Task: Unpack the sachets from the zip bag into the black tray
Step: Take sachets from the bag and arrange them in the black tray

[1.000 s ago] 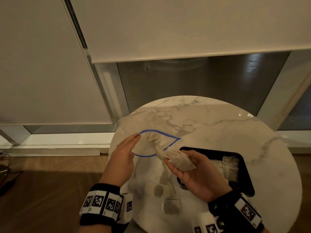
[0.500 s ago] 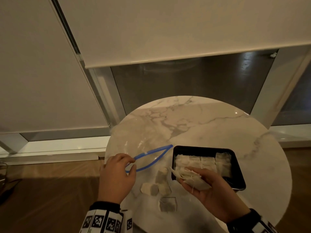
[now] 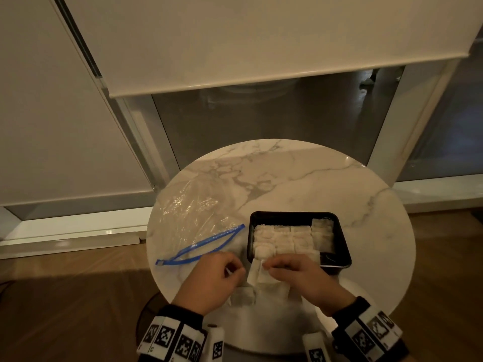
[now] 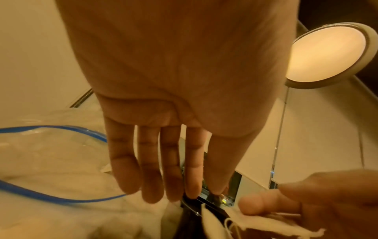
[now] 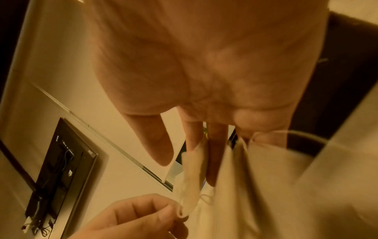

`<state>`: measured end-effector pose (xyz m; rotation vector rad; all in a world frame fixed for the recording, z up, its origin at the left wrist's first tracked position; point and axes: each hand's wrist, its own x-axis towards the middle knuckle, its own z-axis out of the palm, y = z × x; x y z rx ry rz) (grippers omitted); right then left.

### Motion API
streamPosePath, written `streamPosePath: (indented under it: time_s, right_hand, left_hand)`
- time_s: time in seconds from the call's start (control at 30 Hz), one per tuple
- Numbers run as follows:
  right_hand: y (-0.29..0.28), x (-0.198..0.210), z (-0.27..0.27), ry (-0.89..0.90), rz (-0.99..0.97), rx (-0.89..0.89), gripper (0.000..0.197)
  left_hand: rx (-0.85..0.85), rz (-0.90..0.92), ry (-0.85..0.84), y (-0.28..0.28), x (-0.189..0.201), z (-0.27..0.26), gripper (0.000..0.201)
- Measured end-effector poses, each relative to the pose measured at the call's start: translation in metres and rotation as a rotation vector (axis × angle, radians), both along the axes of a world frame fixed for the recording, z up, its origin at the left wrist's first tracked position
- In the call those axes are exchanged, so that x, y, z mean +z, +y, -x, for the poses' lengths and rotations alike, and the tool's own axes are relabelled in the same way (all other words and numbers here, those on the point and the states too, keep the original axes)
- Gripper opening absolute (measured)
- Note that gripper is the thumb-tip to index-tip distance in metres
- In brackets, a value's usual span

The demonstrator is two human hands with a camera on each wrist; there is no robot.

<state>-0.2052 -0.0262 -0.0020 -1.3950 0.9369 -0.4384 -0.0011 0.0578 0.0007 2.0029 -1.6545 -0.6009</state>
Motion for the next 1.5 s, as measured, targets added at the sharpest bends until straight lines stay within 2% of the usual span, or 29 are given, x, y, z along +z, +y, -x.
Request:
streamPosePath:
  time_s: [0.13, 0.3, 0.4, 0.53, 0.63, 0.73, 0.87, 0.97, 1.07, 1.17, 1.27, 1.4, 1.5]
  right_hand:
    - [0.0, -0.002, 0.006, 0.03, 0.042, -0.005, 0.018]
    - [-0.001, -0.008, 0.012, 0.152, 0.153, 0.05, 0.022]
    - [-0.001, -0.011, 0.016, 0.203, 0.223, 0.041, 0.019]
    - [0.001, -0.015, 0.019, 0.24, 0.251, 0.086, 0.024]
    - [0.001, -0.017, 0.016, 0.228, 0.218, 0.108, 0.027]
    - [-0.001, -0.015, 0.015, 0.183, 0.183, 0.086, 0.023]
    - [-0.005, -0.008, 0.011, 0.156, 0.228, 0.007, 0.017]
    - [-0.009, 0.005, -0.007, 0.145, 0.312, -0.014, 0.015]
    - [-0.016, 0.016, -0.039, 0.136, 0.502, 0.013, 0.017]
    - [-0.027, 0.019, -0.075, 0.388, 0.704, 0.182, 0.028]
    - [-0.043, 0.02, -0.106, 0.685, 0.7, 0.394, 0.043]
    - [-0.065, 0.02, -0.14, 0.864, 0.766, 0.555, 0.058]
    - [-0.078, 0.023, -0.16, 0.869, 0.795, 0.545, 0.063]
  left_hand:
    - [-0.042, -0.077, -0.021, -0.001, -0.003, 0.014, 0.015]
    - [-0.066, -0.094, -0.05, 0.001, -0.007, 0.018, 0.018]
    - [-0.05, -0.127, -0.087, 0.003, -0.013, 0.014, 0.023]
    - [0.029, -0.112, -0.114, 0.001, -0.019, 0.007, 0.019]
    - [0.101, -0.053, -0.167, -0.004, -0.02, 0.002, 0.024]
    - [0.152, -0.033, -0.184, -0.01, -0.021, -0.004, 0.036]
    - [0.211, -0.081, -0.198, -0.02, -0.02, -0.014, 0.027]
    - [0.212, -0.123, -0.239, -0.028, -0.023, -0.018, 0.022]
    - [0.24, -0.128, -0.267, -0.035, -0.032, -0.018, 0.039]
    - [0.258, -0.149, -0.284, -0.038, -0.039, -0.02, 0.07]
    - [0.249, -0.11, -0.291, -0.037, -0.043, -0.028, 0.089]
    - [0.255, -0.023, -0.275, -0.035, -0.033, -0.035, 0.093]
    - [0.271, -0.039, -0.291, -0.033, -0.026, -0.042, 0.08]
